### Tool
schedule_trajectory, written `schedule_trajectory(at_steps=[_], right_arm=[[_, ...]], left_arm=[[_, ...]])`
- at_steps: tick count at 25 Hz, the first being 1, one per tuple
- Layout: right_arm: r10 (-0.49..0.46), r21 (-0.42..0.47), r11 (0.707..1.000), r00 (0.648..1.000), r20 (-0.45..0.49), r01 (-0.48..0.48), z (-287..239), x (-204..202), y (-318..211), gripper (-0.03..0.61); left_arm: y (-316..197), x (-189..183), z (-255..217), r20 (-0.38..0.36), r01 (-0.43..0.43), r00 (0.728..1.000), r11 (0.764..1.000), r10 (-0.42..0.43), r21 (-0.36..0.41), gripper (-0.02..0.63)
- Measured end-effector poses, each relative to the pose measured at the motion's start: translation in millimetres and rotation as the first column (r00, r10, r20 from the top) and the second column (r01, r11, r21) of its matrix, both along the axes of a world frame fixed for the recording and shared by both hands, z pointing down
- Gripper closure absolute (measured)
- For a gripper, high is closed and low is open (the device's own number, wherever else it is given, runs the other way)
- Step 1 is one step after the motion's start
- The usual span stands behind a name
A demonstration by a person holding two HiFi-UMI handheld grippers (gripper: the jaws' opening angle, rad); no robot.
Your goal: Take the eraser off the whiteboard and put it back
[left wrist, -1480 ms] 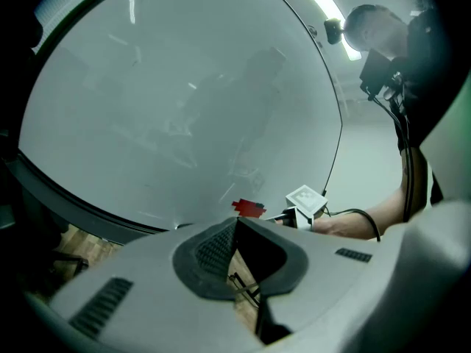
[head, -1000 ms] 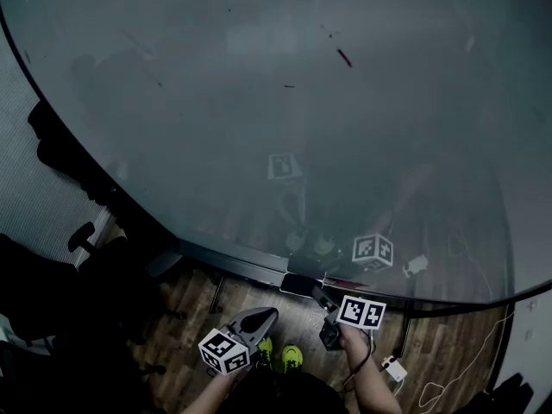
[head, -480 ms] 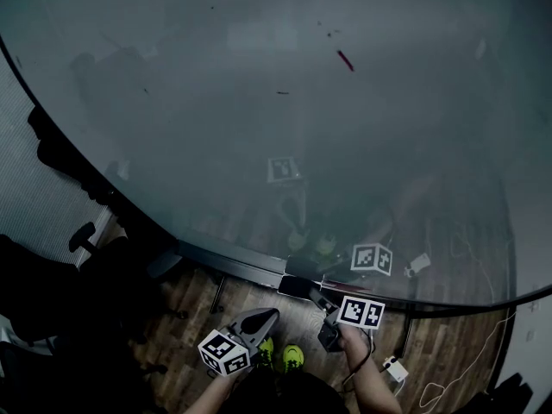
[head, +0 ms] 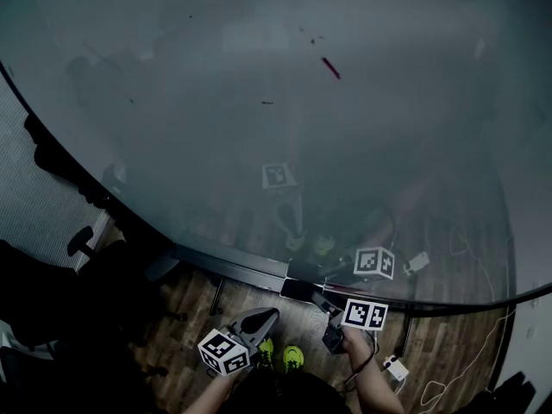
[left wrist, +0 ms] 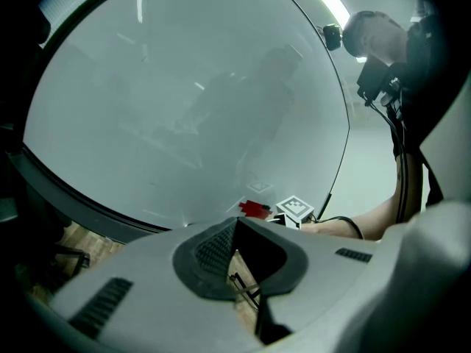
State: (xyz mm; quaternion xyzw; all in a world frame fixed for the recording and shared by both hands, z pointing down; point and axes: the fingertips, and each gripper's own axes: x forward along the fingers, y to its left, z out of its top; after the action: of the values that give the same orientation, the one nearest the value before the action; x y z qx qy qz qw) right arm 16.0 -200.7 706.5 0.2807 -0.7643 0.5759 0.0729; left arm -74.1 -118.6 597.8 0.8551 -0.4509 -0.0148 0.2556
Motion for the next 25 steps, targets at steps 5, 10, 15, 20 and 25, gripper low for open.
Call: schedule_trajectory(at_steps=[5, 10, 15, 20, 25], right_arm=[[0.000, -0.007, 1.000, 1.000, 0.014, 0.000, 0.1, 1.9, 0.8, 0.293], [-0.010, -0.015, 1.000, 0.997, 0.079, 0.011, -6.2, -4.0, 1.2, 0.358], [-0.022, -0.017, 1.000, 0.996, 0.081, 0.023, -8.5, -6.2, 2.3, 0.380], [-0.024, -0.012, 1.000, 0.997, 0.072, 0.025, -8.5, -6.7, 0.6, 0.387], [-0.018, -0.007, 1.000, 0.998, 0.058, 0.018, -10.3, -4.7, 1.0, 0.396]], left_arm=[[-2.1, -0.8, 0.8, 0.004, -0.002, 1.000, 1.000, 0.002, -0.002, 0.607], [-5.7, -0.4, -0.4, 0.002, 0.002, 1.000, 1.000, -0.002, 0.002, 0.607], [-6.3, 0.5, -1.7, 0.001, 0.001, 1.000, 1.000, -0.001, 0.001, 0.607], [-9.2, -1.0, -1.8, 0.001, 0.001, 1.000, 1.000, -0.001, 0.003, 0.607], [-10.4, -1.2, -2.3, 0.001, -0.003, 1.000, 1.000, 0.003, 0.006, 0.607]])
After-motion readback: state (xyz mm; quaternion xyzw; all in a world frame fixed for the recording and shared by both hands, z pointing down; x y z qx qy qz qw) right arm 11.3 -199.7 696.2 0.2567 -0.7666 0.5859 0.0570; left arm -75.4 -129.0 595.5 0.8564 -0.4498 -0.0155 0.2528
